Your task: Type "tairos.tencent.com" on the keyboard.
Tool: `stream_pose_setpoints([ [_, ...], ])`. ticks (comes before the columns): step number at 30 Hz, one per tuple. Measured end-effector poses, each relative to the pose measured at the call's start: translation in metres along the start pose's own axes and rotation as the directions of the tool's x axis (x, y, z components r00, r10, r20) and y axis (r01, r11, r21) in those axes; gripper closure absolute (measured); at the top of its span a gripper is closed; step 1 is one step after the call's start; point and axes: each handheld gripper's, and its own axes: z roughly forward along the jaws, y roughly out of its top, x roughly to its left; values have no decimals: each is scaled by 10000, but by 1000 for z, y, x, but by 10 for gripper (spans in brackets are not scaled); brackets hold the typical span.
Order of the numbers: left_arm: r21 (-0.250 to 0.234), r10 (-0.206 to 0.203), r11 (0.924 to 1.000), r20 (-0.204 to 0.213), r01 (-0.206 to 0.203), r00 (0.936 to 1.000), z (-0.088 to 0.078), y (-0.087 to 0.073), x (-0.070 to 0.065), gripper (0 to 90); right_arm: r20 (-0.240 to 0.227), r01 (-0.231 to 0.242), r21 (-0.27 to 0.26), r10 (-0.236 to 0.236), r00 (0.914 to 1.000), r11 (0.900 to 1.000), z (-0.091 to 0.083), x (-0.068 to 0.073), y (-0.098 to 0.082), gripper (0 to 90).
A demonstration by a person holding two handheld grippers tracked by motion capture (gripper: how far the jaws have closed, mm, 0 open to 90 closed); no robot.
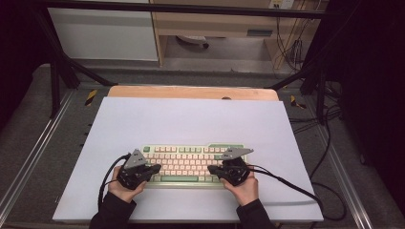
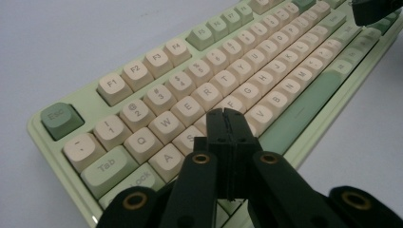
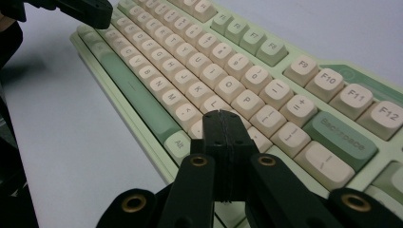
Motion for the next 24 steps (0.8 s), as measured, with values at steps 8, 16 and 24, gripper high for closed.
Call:
stream_pose_setpoints([
  [8,178,163,9997,174,-166,9997,10,3,-7,900,72,-161,-49,161,9998,9999,-7,-5,-8,900],
  [16,330,247,9991,265,-256,9993,19,4,-11,900,68,-181,-83,182,9998,9998,-10,-7,-11,900],
  [24,376,297,9988,267,-307,9992,23,4,-13,900,80,-166,-102,167,9998,9998,-11,-7,-12,900],
])
